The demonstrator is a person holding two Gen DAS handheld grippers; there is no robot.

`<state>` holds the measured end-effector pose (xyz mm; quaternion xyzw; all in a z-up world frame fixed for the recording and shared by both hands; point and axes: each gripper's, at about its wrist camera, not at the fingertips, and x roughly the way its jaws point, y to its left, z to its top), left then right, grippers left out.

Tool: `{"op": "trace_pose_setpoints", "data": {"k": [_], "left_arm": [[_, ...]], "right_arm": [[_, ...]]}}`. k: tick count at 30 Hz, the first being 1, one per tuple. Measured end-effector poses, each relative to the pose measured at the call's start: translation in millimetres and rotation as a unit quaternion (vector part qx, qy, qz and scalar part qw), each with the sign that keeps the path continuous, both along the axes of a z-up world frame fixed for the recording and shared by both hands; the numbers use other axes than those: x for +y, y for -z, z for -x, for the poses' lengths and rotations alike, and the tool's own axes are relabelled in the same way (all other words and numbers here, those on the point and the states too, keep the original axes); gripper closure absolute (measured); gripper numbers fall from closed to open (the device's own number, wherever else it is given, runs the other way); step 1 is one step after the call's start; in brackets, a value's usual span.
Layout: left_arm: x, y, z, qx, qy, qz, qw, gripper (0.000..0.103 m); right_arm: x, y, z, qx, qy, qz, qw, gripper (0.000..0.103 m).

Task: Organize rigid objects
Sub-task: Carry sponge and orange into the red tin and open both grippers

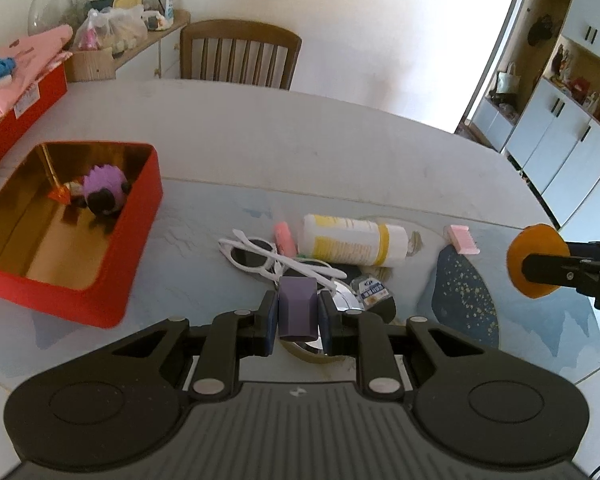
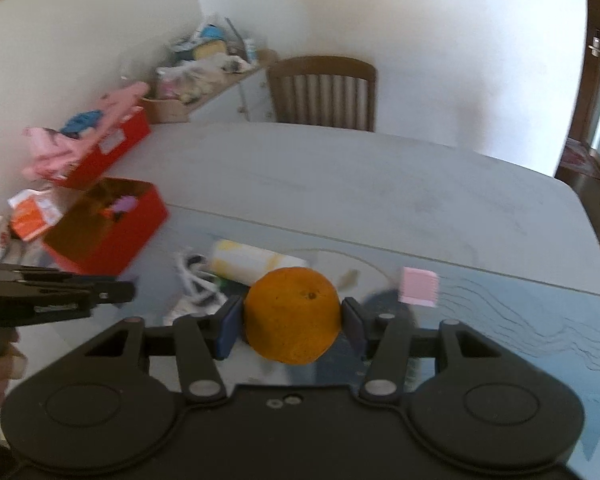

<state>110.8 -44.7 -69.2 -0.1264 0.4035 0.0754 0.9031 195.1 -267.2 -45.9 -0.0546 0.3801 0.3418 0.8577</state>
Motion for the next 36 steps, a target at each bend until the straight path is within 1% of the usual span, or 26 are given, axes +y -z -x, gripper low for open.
{"op": "trace_pose_setpoints", "data": {"k": [10, 21, 28, 36], "left_arm": [[40.9, -18.4, 13.9, -0.018, 0.005, -0.006, 0.9998, 0.082], [117.7, -25.3, 28.8, -0.026, -0.017, -0.016, 0.9994, 0.082], [168.2, -20.3, 32.0, -0.019, -0.027, -0.025, 0.9992, 0.082], [219.0, -3.2, 17.1, -0.004, -0.031, -0.035, 0.9989, 0.082]], "right_arm": [[60.3, -20.8, 22.0, -0.009, -0.044, -0.016, 0.999, 0.050], [146.8, -30.5, 43.0, -0.022, -0.085, -0.010, 0.996, 0.050], [206.5, -26.4, 51.8, -0.028, -0.110, 0.002, 0.994, 0.050], [267.8, -5.7, 49.4, -0.027, -0.123, 0.028, 0.992, 0.051]]}}
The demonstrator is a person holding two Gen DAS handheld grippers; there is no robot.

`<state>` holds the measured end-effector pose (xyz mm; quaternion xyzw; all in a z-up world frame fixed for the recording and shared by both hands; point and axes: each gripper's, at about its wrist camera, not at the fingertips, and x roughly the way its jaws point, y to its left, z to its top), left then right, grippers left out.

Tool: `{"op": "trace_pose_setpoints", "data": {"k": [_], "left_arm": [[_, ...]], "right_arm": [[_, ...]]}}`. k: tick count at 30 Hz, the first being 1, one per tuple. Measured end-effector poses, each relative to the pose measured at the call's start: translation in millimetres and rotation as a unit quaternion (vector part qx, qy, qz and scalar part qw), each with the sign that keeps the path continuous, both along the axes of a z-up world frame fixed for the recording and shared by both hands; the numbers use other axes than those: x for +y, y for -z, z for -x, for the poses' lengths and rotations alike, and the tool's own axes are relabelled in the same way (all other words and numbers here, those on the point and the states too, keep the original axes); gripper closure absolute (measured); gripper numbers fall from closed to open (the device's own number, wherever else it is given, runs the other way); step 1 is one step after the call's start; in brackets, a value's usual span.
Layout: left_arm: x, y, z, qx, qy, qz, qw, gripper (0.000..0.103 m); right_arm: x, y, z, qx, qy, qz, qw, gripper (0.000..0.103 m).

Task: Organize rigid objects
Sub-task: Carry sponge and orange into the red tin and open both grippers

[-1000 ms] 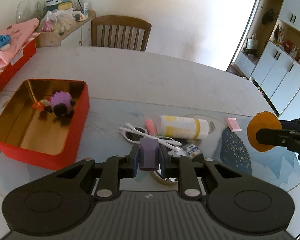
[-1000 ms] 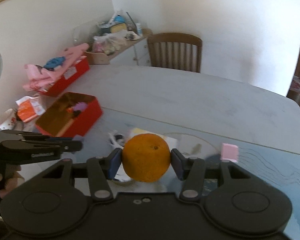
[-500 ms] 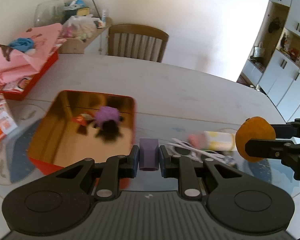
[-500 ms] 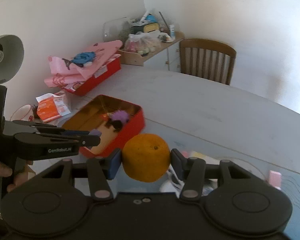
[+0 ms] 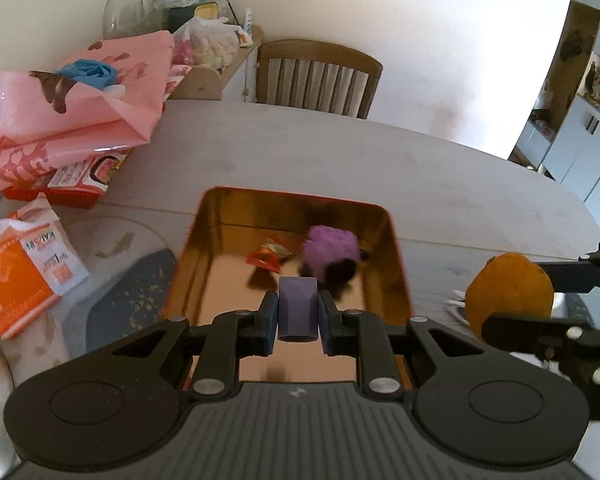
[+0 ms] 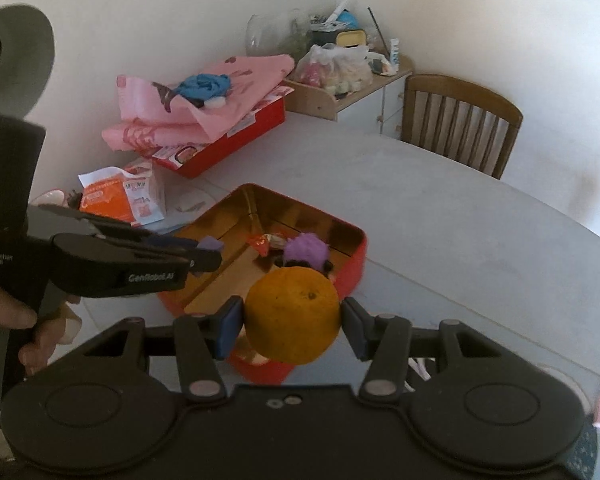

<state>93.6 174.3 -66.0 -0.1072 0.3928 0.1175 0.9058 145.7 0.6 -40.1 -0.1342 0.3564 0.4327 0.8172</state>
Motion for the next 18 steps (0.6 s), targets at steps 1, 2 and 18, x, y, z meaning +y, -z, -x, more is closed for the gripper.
{"op": "trace_pose_setpoints", "data": {"k": [1, 2, 18], "left_arm": [[4.9, 2.1, -3.5, 0.002, 0.002, -0.003, 1.0000, 0.082], [9.2, 4.2, -7.2, 0.003, 0.004, -0.005, 1.0000, 0.082], [43.6, 35.1, -63.4, 0.032, 0.018, -0.031, 0.9988, 0.082]], "right_arm": [[6.9, 3.5, -1.5, 0.000, -0.001, 0.003, 1.000, 0.051], [12.8, 6.6, -2.6, -0.001, -0.001, 0.006, 1.000, 0.051], [82.1, 53.0, -16.1, -0.004, -0.029, 0.065, 0.997, 0.051]]}}
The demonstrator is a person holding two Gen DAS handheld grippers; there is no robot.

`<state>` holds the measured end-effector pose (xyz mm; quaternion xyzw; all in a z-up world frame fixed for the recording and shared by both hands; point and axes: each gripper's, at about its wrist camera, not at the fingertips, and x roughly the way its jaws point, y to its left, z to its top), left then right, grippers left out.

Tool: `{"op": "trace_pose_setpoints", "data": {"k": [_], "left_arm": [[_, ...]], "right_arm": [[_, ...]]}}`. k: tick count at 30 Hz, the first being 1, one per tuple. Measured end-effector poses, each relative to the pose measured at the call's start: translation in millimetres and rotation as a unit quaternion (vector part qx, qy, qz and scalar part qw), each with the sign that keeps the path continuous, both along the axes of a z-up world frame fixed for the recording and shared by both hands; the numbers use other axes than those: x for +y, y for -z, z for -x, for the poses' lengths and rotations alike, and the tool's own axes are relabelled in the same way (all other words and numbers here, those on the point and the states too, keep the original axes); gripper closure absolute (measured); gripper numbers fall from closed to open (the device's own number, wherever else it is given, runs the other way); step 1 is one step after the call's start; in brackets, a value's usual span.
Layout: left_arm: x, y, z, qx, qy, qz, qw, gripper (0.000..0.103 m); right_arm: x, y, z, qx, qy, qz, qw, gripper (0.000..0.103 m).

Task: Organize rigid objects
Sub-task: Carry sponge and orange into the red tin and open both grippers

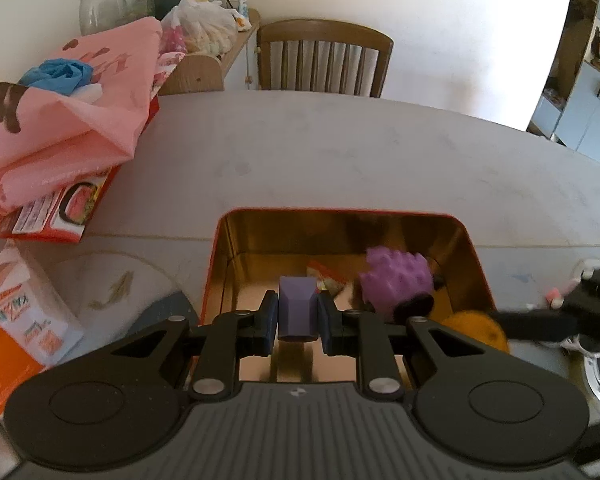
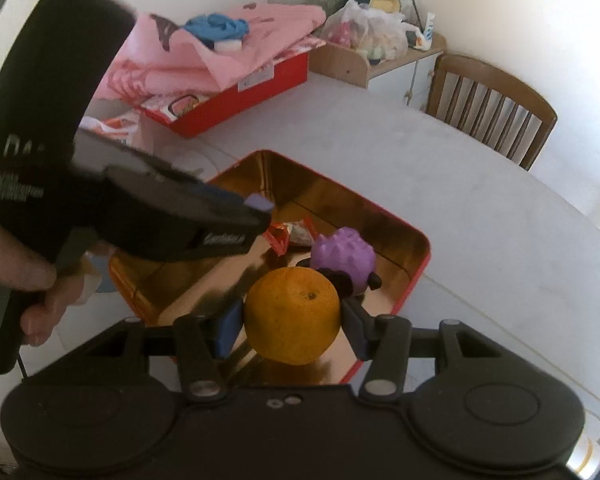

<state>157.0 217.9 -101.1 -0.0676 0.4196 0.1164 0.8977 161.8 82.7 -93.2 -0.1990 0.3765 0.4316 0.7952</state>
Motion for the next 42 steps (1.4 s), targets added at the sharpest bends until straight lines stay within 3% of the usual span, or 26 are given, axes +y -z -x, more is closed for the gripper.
{"op": "trace_pose_setpoints", "data": {"k": [19, 28, 42], "left_arm": [[11.4, 26.9, -41.8, 0.035, 0.005, -0.011, 0.9993, 0.082], [12.1, 27.2, -45.0, 0.039, 0.006, -0.014, 0.9991, 0.082], [8.7, 11.2, -21.5, 0.022, 0.001, 0.006, 0.9997, 0.082]], "right_arm": [[22.9, 24.8, 0.6, -0.008, -0.020, 0.048, 0.999, 0.051], [19.2, 21.5, 0.4, -0.011, -0.010, 0.038, 0.999, 0.050], [-2.4, -3.0, 3.1, -0.010, 0.015, -0.005, 1.000, 0.041]]}}
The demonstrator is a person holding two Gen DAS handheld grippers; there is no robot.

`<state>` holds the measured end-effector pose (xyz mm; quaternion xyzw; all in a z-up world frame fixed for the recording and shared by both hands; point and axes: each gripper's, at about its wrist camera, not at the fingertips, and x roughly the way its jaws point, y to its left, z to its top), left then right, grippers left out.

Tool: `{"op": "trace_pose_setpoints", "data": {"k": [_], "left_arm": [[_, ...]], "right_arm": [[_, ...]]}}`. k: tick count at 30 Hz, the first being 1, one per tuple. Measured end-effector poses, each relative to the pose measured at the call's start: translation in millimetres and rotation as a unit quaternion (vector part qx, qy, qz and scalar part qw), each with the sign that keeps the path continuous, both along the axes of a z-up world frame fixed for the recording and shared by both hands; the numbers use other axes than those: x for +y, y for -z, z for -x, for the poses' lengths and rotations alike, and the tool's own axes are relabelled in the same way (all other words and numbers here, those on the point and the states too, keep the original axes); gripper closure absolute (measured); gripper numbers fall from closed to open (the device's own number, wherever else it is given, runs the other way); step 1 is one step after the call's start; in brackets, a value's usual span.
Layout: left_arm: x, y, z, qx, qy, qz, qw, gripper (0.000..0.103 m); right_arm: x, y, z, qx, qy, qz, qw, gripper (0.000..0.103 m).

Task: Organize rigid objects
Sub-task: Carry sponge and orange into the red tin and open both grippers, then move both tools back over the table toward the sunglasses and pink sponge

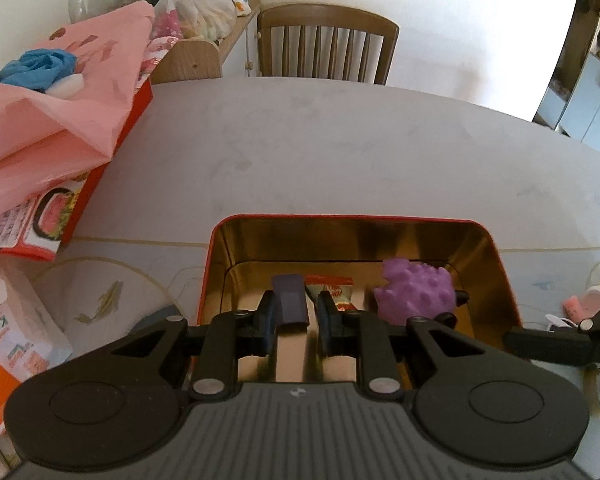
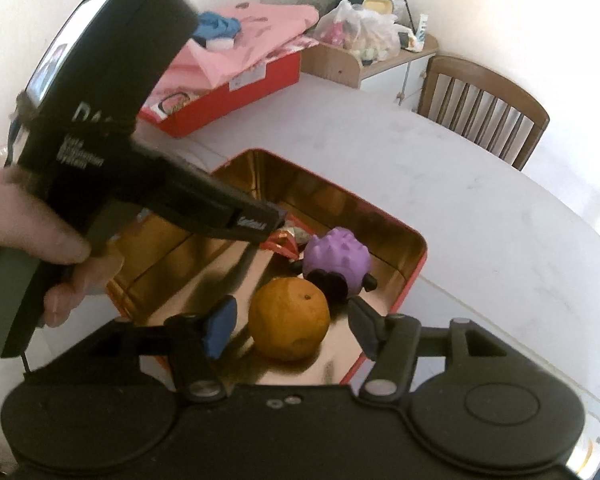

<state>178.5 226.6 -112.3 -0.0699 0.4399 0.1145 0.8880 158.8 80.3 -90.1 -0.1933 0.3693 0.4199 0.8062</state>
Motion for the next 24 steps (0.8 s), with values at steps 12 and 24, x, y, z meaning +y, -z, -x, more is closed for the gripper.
{"op": "trace_pose_setpoints", "data": {"k": [12, 24], "left_arm": [[-20.6, -27.9, 29.3, -0.028, 0.015, -0.001, 0.9995, 0.075], [-57.4, -56.8, 70.6, -0.060, 0.034, 0.010, 0.9975, 0.061]], "right_arm": [[-39.0, -26.5, 15.4, -0.012, 0.022, -0.043, 0.999, 0.031], [-115.7, -59.3, 34.8, -0.021, 0.069, -0.081, 0.994, 0.019]]}}
